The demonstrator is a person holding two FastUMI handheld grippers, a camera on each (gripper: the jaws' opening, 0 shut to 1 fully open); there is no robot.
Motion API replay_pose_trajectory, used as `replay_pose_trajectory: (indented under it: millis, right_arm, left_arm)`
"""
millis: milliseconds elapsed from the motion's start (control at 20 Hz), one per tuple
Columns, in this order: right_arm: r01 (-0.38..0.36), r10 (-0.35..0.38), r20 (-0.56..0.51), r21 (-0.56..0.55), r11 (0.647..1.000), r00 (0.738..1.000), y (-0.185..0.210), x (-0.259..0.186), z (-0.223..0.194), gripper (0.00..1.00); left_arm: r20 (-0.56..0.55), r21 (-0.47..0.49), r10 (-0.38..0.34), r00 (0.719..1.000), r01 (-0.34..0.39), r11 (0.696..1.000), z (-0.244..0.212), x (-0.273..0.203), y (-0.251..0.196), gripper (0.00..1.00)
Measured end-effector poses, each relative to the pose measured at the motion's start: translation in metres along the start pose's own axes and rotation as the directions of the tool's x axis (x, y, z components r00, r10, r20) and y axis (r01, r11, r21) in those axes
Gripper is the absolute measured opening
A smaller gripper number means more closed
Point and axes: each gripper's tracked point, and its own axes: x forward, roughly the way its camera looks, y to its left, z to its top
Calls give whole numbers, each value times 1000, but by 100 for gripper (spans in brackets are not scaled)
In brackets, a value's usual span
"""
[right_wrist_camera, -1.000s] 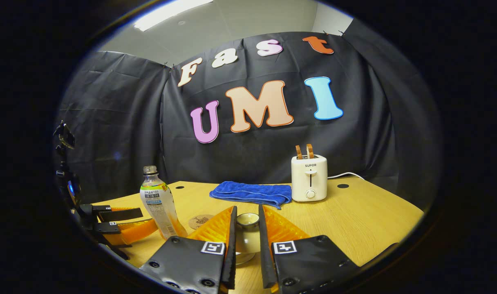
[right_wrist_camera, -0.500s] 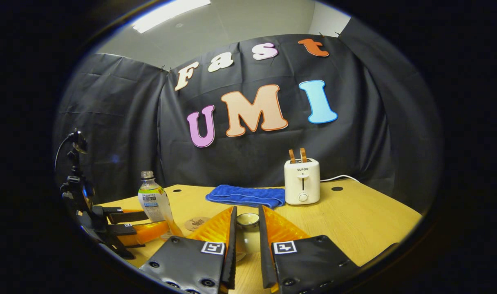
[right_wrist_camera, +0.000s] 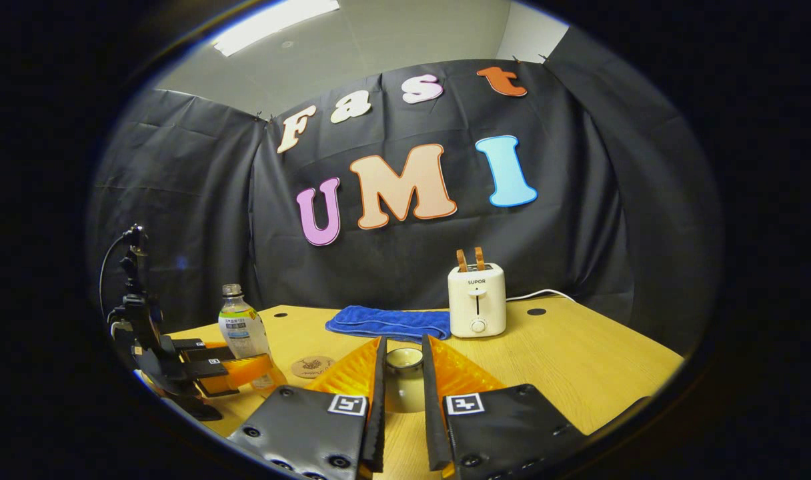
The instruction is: Open the teacup lid with one hand, grasp the water bottle and pour water into the teacup with the other hand; after pouring, place the water bottle on the coaster and then close the teacup lid.
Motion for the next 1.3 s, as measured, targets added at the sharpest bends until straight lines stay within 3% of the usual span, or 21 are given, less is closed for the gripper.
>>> replay_pose_trajectory:
  millis: [250,650,850,1100,1200,1300]
  right_arm:
    - [5,-5,6,13,1000,1000,-5,-3,2,27]
    - [11,-11,17,23,1000,1000,-12,-7,9,28]
    - [15,-16,22,33,999,1000,-15,-7,11,28]
    - [14,-15,17,27,1000,1000,-15,-6,9,27]
    - [11,-11,18,26,1000,1000,-13,-7,9,27]
    - [11,-11,17,26,1000,1000,-13,-6,9,28]
  left_arm:
    - [-22,49,0,1000,1,999,-2,0,-4,58]
    - [-51,265,58,997,-43,963,5,6,7,57]
    - [-52,400,115,992,-85,913,5,8,16,57]
    - [-53,507,132,990,-88,857,7,10,21,55]
    - [-56,578,161,985,-100,810,7,10,26,55]
    - [-63,659,199,978,-109,744,8,10,36,55]
